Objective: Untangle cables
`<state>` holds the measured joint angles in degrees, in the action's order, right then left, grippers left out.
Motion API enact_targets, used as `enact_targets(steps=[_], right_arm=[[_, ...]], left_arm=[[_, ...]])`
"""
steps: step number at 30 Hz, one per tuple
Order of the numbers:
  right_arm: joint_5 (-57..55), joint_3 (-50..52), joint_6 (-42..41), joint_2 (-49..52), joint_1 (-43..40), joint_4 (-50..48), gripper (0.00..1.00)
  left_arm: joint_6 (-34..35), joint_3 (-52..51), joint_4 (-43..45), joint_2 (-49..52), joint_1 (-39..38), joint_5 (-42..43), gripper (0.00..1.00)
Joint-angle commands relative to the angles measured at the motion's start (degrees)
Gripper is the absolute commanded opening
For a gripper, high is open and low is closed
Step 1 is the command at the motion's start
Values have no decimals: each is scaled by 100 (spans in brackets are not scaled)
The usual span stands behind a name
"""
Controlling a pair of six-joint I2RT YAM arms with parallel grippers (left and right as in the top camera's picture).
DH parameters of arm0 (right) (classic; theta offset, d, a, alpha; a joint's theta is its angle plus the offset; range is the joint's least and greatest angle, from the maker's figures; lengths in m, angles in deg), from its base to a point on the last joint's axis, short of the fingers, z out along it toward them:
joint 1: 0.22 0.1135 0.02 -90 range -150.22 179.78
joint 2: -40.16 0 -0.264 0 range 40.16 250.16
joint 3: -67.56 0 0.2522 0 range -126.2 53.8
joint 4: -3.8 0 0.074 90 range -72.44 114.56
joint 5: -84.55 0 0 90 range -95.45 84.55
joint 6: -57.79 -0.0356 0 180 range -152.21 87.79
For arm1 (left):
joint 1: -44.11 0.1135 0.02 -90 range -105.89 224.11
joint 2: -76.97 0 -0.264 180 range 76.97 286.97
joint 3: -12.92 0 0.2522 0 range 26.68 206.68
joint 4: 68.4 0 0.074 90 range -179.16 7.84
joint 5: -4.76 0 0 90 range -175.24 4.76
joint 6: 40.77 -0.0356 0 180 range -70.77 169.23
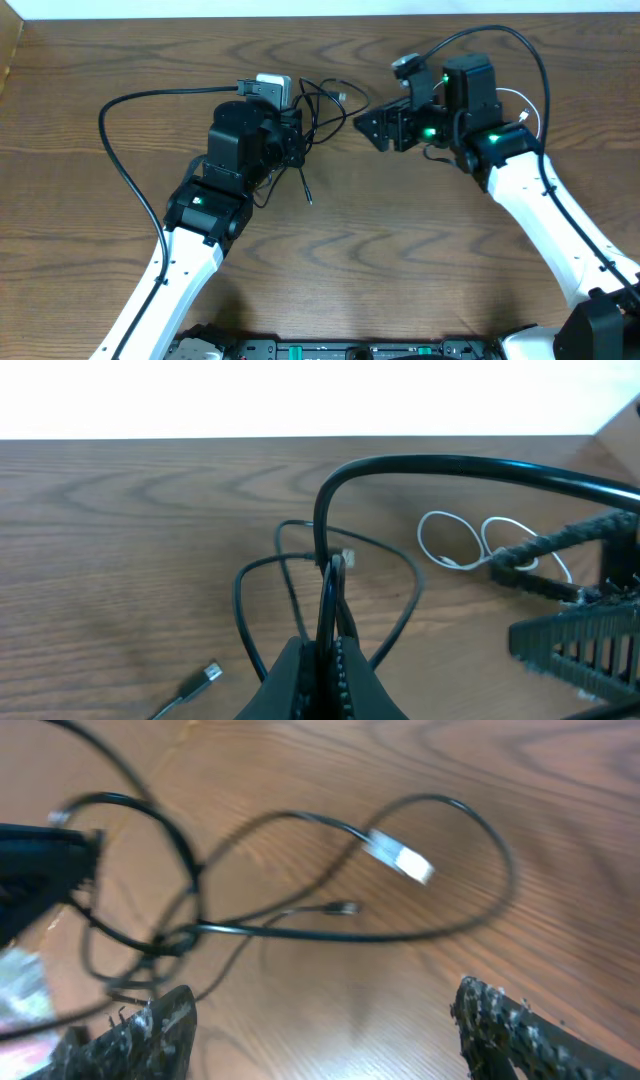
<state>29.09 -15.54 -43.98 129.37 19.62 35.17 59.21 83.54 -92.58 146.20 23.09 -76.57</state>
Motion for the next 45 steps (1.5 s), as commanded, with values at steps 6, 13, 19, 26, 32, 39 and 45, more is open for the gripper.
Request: enact_targets(steps=[6,13,19,26,32,39,45], right_arm=[[109,13,-107,306,590,-496,80],[-26,13,-411,811,732,-1329,81],[-448,13,-409,1215,874,-1860,80],[-2752,13,-507,1443,831,-1331,80],[-4638,13,-557,1456,769,-527,80],[-5309,13,-557,1467,608,48,81],[-3941,13,-975,1464,332,203,85]], left_arm=[[-138,-28,-4,-13,9,295,8],[-133,-28,-149,-13,9,315,7],[-133,-28,-151,-13,9,774,7],[17,-28,-284,-17,22,-96,7],[640,-28,-667,-17,26,-2175,7],[1027,-28,-785,-17,317,-2461,7],[861,-28,-981,79,494,-636,8]])
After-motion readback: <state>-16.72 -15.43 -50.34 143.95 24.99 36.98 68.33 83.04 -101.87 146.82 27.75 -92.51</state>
